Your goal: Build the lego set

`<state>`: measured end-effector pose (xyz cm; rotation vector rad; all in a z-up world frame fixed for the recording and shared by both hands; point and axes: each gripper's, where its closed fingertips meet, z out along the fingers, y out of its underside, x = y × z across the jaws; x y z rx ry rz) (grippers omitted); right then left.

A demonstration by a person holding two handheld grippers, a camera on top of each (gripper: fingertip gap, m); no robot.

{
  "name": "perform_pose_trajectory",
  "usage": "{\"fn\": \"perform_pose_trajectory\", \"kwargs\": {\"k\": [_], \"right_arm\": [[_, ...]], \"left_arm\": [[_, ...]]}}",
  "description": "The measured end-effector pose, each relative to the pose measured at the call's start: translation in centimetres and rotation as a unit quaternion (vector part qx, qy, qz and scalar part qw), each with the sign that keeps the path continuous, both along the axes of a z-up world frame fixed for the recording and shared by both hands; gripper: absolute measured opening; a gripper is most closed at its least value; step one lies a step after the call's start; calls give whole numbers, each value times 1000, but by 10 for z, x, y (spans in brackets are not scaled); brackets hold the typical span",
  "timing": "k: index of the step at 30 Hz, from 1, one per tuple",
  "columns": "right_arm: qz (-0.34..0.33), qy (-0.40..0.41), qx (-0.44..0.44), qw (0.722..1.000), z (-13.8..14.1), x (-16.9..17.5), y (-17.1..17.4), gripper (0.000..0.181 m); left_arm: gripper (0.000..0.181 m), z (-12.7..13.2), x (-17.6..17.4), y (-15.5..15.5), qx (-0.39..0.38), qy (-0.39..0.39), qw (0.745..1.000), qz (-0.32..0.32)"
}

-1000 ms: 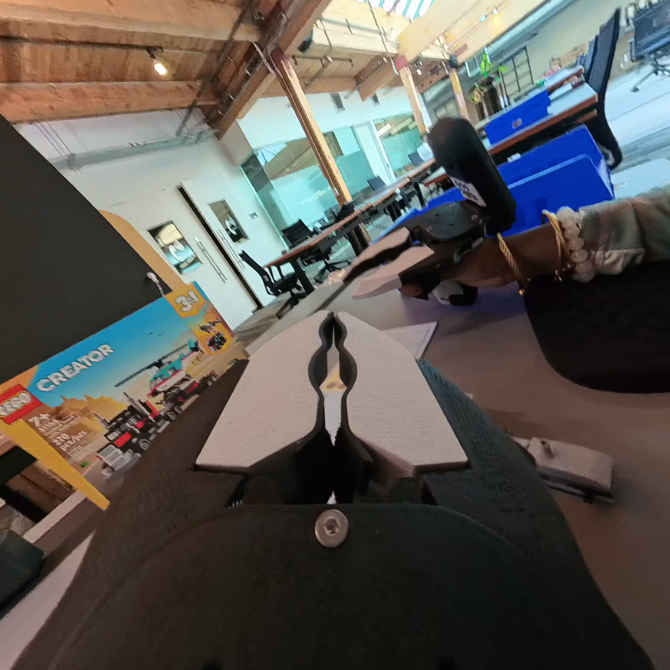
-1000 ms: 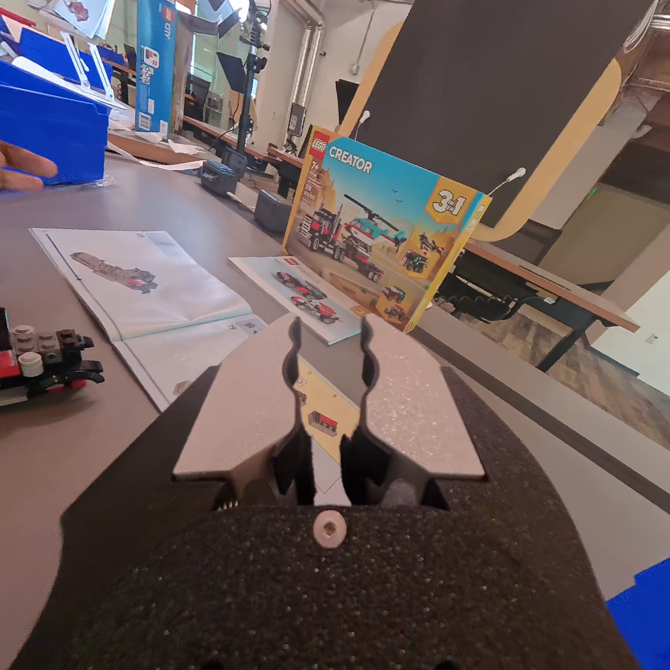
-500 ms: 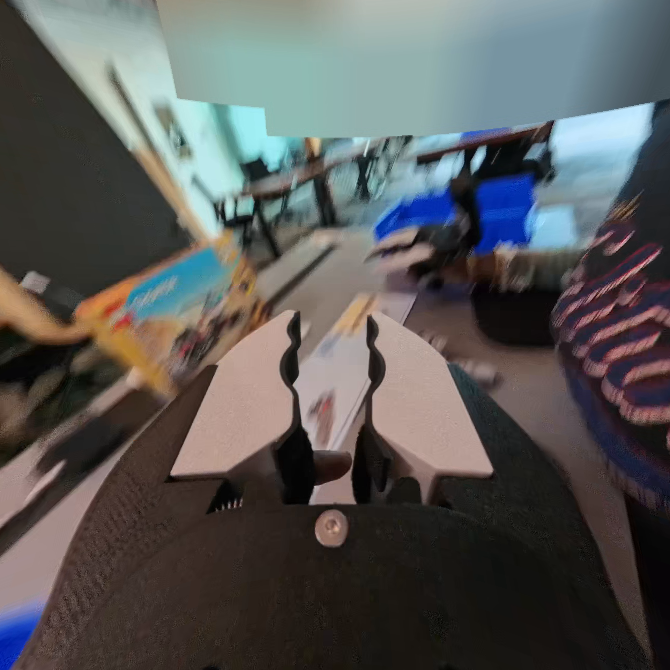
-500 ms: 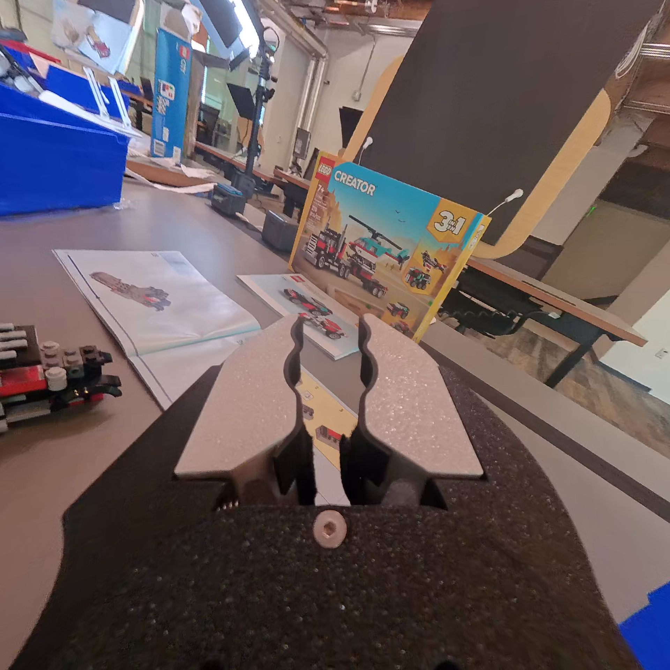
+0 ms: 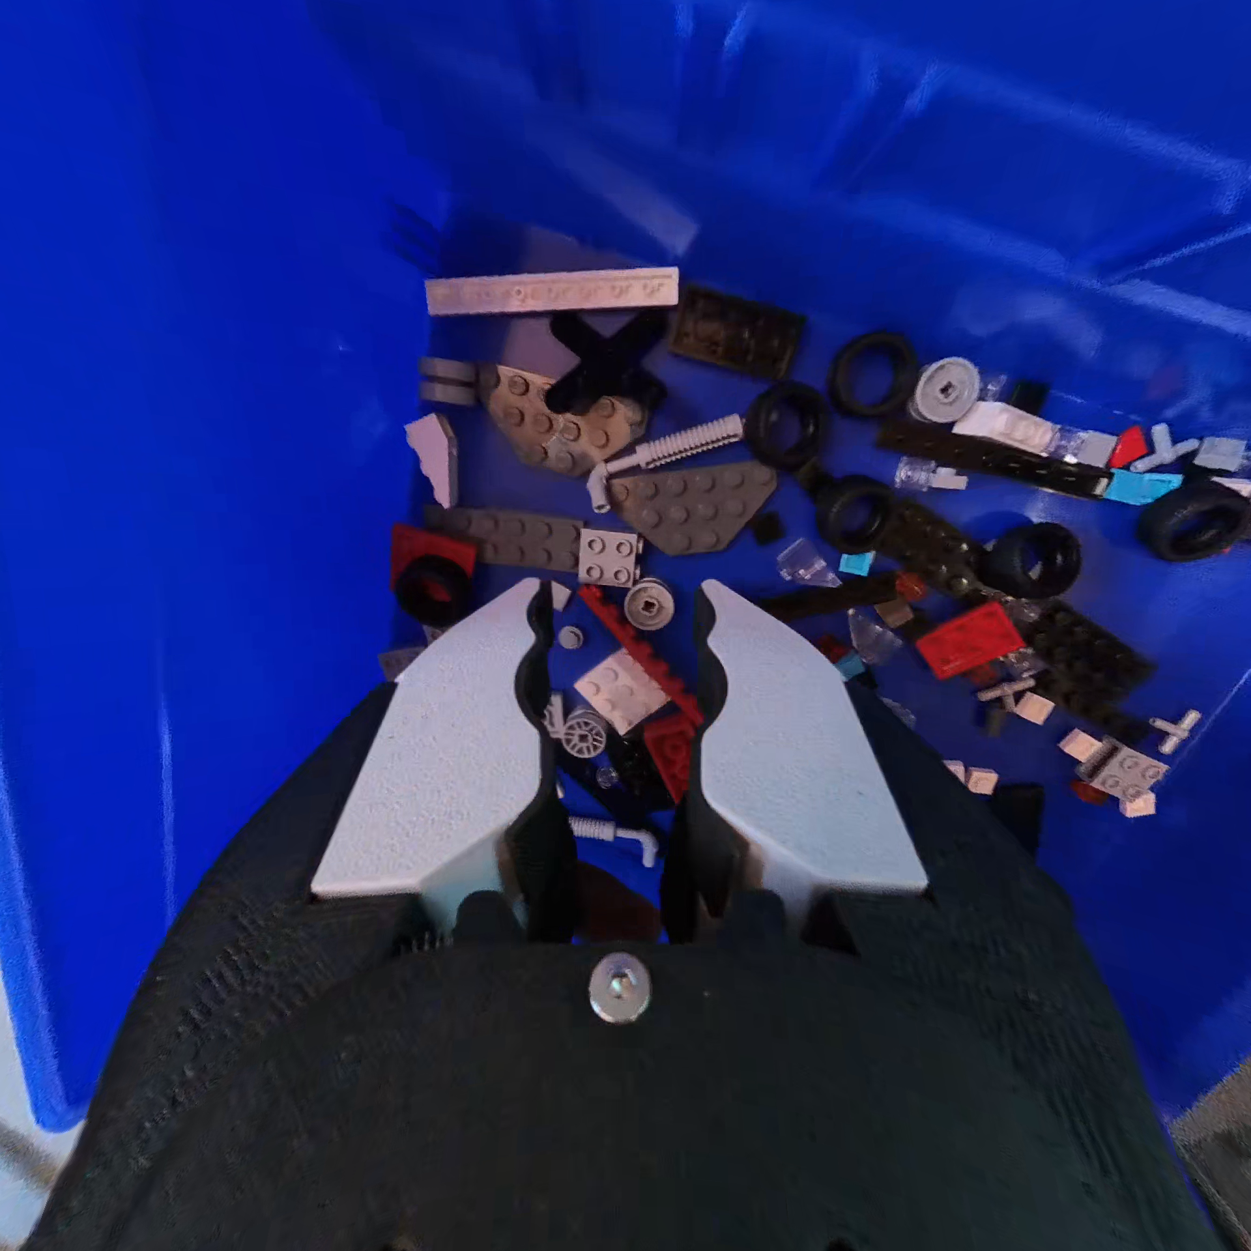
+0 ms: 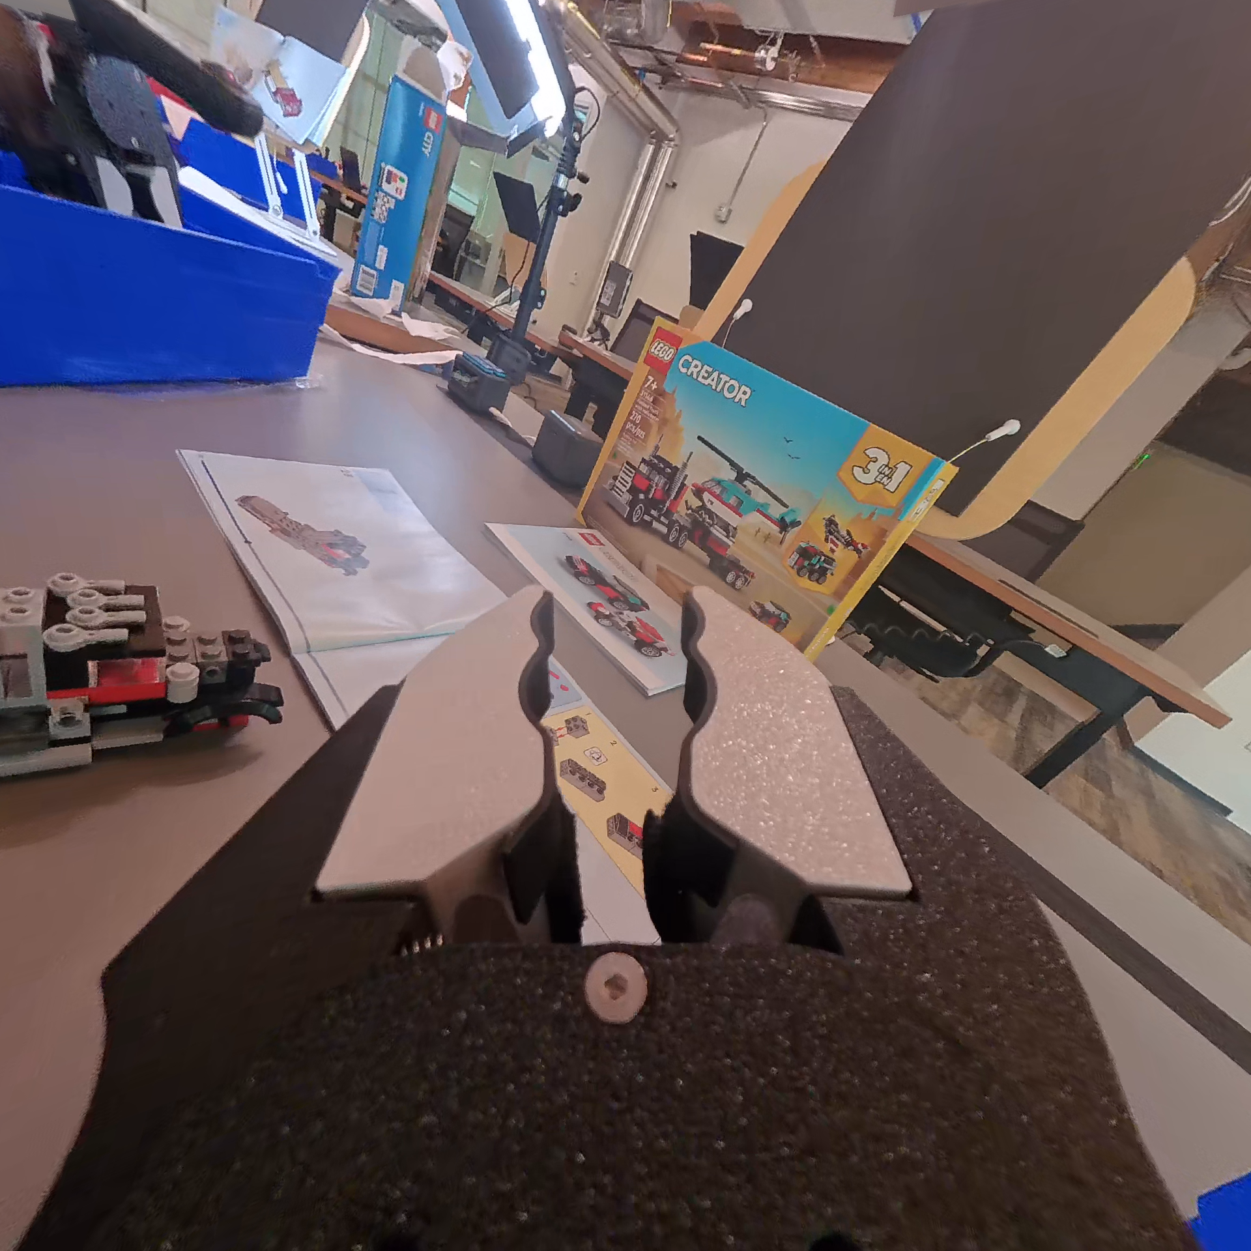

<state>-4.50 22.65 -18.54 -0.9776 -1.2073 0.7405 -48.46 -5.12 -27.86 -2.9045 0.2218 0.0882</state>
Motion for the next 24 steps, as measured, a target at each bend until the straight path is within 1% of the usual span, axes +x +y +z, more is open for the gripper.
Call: {"fn": "perform_pose_trajectory", "kwargs": {"k": [4,7,11,13,14,17,18,20,22,23,24], "right_arm": [[3,0,-3,1000,0,0,-1,36],[7,-6,6,1000,0,-1,-4,36],[6,-10,16,1000,1,0,-5,37],[5,-10,17,1000,1,1,-4,37],[5,-8,17,1000,1,2,-4,37],[6,-5,18,1000,3,2,-5,37],[6,-6,20,1000,4,3,-5,37],[6,-8,24,1000,3,3,-6,37],[10,-11,26,1000,3,1,-8,37],[13,-13,28,999,2,0,-9,37],[17,-16,29,999,1,-1,-11,37]], "left_arm": [[39,-2,-7,3,-25,5,1000,-1],[34,-1,-8,8,-29,-2,1000,-3],[32,-12,-6,8,-47,-26,999,3],[25,-14,-9,8,-47,-18,999,4],[18,-14,-9,8,-46,-20,999,3],[17,-11,-7,6,-45,-24,999,12],[17,-7,-7,6,-33,-20,999,19],[16,11,-4,14,29,-19,998,45],[16,43,6,29,140,-39,986,81],[16,64,15,39,213,-60,970,99],[17,89,31,50,293,-97,945,110]]}}
